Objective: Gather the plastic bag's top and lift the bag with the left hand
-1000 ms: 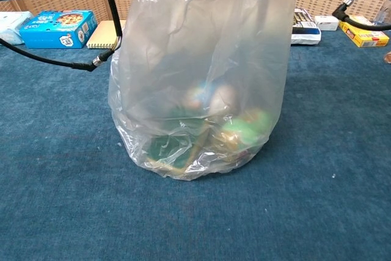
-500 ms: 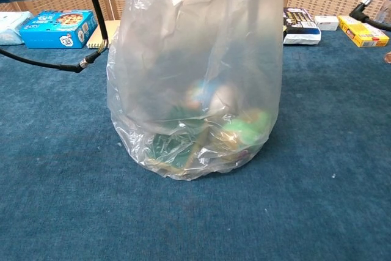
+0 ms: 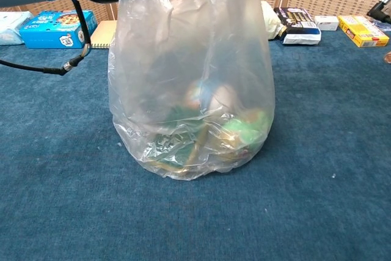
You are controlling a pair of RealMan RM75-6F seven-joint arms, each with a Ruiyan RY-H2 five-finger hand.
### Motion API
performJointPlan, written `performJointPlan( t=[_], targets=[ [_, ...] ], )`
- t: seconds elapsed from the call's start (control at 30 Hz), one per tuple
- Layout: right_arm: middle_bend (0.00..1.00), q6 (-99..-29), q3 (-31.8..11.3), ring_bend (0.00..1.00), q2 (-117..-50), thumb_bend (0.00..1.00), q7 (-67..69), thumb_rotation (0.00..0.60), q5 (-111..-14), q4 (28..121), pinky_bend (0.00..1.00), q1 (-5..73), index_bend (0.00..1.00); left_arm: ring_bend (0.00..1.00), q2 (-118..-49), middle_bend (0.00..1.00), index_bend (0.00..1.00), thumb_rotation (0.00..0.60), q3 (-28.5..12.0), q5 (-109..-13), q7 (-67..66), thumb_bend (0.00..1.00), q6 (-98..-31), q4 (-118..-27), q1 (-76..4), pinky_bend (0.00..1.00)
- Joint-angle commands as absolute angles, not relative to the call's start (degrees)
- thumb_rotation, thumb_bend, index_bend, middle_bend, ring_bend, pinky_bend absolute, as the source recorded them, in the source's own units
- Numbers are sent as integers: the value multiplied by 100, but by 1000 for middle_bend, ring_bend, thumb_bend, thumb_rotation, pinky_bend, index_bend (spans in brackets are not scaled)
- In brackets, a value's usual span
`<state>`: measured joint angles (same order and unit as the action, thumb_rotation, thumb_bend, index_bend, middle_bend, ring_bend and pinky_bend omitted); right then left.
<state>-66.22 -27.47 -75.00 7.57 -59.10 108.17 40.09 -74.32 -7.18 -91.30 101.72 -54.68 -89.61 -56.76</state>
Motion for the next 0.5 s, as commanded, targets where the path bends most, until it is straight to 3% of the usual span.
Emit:
performJointPlan(
  t=[0.03, 0.5],
  targets=[
    [65, -6643, -2735, 11, -7470, 22, 794, 600, -5958, 10839, 46, 3979, 17, 388, -7397, 227, 341, 0, -699, -9143, 10205, 173, -5505, -8945, -5652, 230],
    [65, -6750, -2783, 12, -7284, 22, 889, 600, -6241, 11042, 49, 3914, 17, 388, -7331, 228, 341, 0, -602, -9192, 10270, 172, -5527, -8953, -5636, 230]
  ],
)
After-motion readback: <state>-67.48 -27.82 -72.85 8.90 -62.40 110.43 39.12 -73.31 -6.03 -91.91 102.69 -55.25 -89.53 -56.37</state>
